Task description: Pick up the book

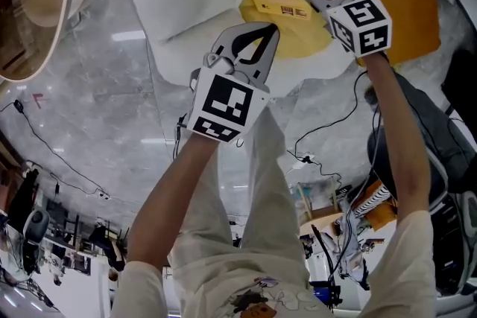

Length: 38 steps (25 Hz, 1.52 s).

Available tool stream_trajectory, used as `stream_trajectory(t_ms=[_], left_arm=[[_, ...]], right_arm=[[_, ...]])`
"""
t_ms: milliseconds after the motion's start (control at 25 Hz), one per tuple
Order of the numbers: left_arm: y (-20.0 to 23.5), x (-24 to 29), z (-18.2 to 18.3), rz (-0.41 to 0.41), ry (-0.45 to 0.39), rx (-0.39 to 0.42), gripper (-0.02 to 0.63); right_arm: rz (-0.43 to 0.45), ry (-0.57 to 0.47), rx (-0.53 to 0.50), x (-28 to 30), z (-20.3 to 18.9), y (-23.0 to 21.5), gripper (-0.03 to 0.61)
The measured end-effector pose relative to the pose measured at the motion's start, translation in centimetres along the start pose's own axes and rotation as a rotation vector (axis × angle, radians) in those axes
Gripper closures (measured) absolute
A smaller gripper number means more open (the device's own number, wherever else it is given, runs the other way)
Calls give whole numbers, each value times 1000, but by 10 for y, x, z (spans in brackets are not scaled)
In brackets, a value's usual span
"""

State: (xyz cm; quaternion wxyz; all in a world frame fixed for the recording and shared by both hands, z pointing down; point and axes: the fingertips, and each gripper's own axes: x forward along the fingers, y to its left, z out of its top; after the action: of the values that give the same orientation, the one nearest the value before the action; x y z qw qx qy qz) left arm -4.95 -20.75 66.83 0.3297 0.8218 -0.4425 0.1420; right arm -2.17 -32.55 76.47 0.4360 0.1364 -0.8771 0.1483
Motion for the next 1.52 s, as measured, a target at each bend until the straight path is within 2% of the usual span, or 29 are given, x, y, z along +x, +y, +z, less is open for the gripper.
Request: stream_trajectory(t_ms=[240,560,760,960,1080,1200,1360,1520], left_arm=[[7,1,-4,4,-5,-5,618],[3,-5,-2,7,-14,-9,618],[5,-8,-3,9,-21,-11,618],[1,-12,-8,8,-17,-13,618],[0,-16,-12,8,-17,-8,618],[0,-21,-15,7,-18,-3,618],[-3,-26,-14,8,-21,1,618],[-6,-34,-25,19,-4,-18,618]], right_arm=[[48,17,-18,14,2,3,278],[135,21,-89,14,12,48,279],[145,20,-37,14,10,49,279],[211,31,23,3,6,60,281],[223,56,2,0,-1,69,281],[259,133,-22,7,-20,88,282],[228,233,-159,20,-57,111,285],[141,216,-139,30,-65,112,287]])
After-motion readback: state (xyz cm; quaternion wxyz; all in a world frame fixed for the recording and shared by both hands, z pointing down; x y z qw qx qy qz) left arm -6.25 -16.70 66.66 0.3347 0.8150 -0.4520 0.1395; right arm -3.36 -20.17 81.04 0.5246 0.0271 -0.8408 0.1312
